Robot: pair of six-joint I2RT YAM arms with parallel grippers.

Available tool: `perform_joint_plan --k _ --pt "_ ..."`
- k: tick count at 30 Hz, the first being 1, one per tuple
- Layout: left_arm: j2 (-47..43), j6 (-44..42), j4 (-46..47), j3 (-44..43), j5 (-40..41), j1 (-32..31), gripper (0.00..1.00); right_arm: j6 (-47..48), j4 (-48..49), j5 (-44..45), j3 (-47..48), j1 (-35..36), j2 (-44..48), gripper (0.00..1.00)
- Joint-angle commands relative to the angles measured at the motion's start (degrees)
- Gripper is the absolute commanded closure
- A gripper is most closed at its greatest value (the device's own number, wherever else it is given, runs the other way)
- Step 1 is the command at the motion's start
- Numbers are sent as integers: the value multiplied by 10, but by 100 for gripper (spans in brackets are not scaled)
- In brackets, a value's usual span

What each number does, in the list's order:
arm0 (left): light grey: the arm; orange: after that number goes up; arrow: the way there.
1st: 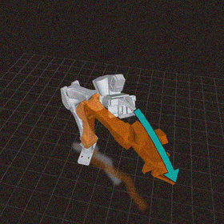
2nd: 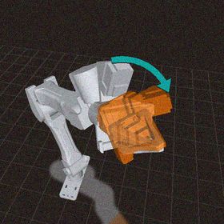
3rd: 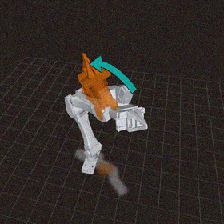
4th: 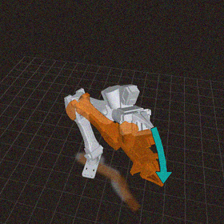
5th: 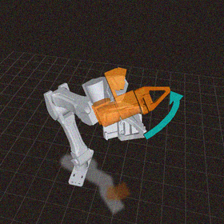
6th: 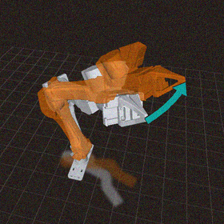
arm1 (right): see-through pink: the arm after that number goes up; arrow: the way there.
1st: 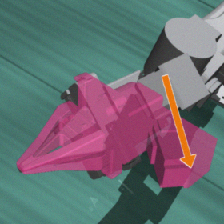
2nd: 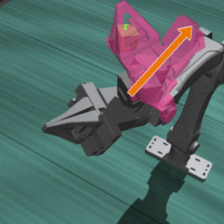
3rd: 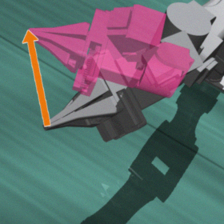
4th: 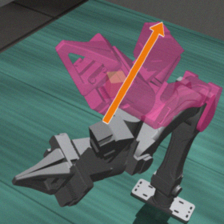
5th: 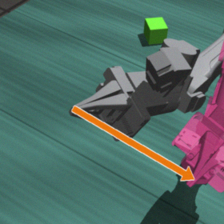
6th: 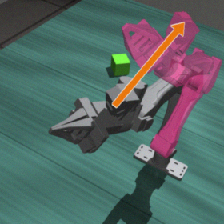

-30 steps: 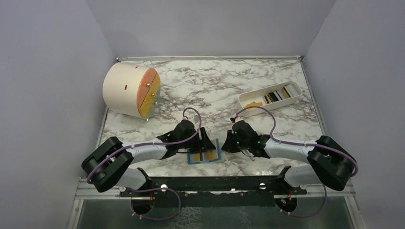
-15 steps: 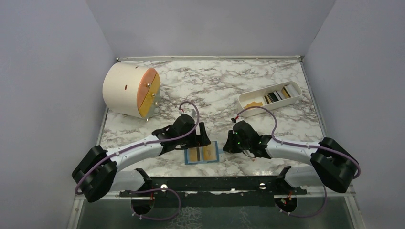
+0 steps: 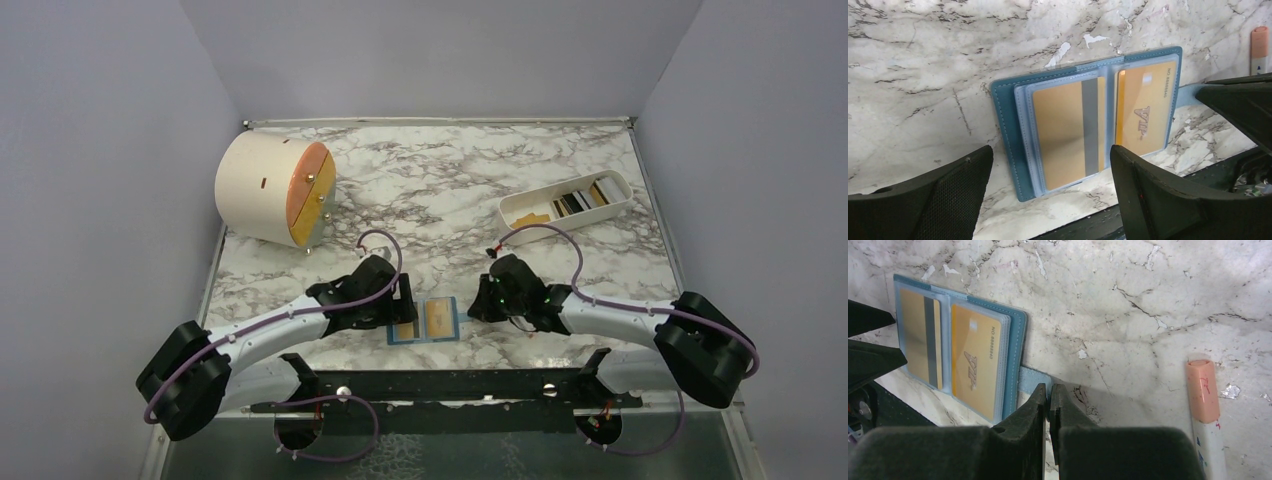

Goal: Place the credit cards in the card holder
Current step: Close the card holder at the center of the board.

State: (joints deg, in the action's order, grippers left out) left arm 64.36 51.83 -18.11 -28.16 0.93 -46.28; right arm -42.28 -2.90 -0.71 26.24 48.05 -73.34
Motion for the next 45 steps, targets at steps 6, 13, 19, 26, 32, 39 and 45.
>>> perform_joint_plan --k 6,13,19,26,32,39,45 --pt "-6 27 65 37 -19 7 11 -6 27 -1 -16 6 2 99" --pt "-44 86 134 38 -117 7 17 -10 57 -15 -29 6 -3 99" --pt "-96 150 220 60 -168 7 22 -8 70 -21 -23 7 -21 99" --pt "-87 199 336 99 -204 6 29 -7 75 -24 -16 10 -30 99" --pt "-51 169 348 74 -221 1 37 2 83 -26 -5 13 -49 99" --pt "-8 138 348 63 -202 -2 40 5 74 -33 29 26 -86 99" --pt "39 102 348 57 -191 -3 46 1 63 -20 13 26 -60 99"
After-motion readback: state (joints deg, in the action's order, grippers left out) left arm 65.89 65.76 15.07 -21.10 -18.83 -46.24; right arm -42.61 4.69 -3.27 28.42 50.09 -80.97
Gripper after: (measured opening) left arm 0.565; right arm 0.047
